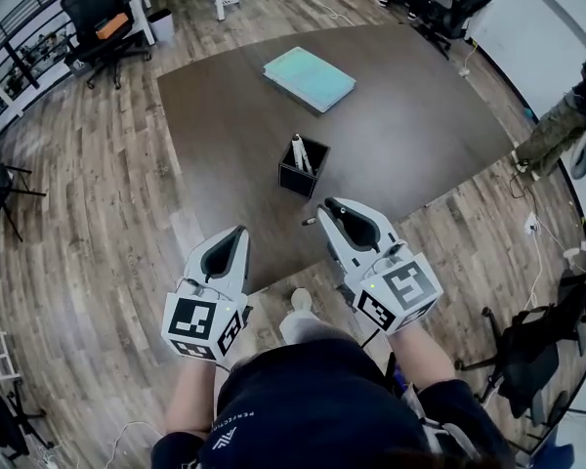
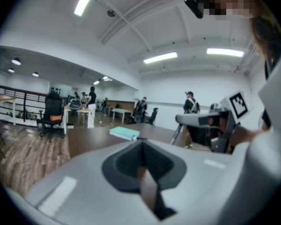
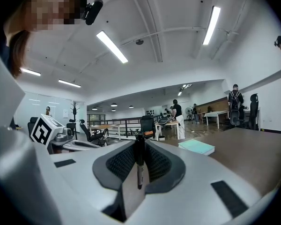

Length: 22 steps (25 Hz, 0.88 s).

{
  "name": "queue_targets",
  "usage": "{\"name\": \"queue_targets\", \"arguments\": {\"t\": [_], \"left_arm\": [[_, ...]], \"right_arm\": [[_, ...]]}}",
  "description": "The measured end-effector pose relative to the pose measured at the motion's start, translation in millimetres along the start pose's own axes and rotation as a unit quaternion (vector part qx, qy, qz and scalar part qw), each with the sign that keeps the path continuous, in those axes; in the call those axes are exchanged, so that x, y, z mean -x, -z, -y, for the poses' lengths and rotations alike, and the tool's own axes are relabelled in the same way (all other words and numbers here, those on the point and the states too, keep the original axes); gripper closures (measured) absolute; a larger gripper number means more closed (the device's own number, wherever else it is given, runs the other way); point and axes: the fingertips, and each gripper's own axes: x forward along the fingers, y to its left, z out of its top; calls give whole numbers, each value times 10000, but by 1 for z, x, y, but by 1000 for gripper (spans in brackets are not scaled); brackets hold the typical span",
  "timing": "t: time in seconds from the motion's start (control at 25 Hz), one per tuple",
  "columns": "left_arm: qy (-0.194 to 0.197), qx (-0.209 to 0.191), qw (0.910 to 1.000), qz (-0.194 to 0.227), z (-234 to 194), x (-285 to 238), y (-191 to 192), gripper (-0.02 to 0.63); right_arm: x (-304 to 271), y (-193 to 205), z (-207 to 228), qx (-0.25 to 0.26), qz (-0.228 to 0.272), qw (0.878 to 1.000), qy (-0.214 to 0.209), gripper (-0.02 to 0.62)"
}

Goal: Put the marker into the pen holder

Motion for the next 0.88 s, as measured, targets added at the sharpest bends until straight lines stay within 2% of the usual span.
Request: {"name": "queue_targets", "arguments": {"t": [0.52, 0.88], "left_arm": [[-366, 177, 9991, -125, -24, -70, -1, 600], [-641, 299, 9973, -197, -45, -98, 5, 600]], "right_arm": [[-53, -9, 69, -13, 0, 9996, -289, 543], [-88, 9, 100, -64, -151, 9990, -418, 543]]}}
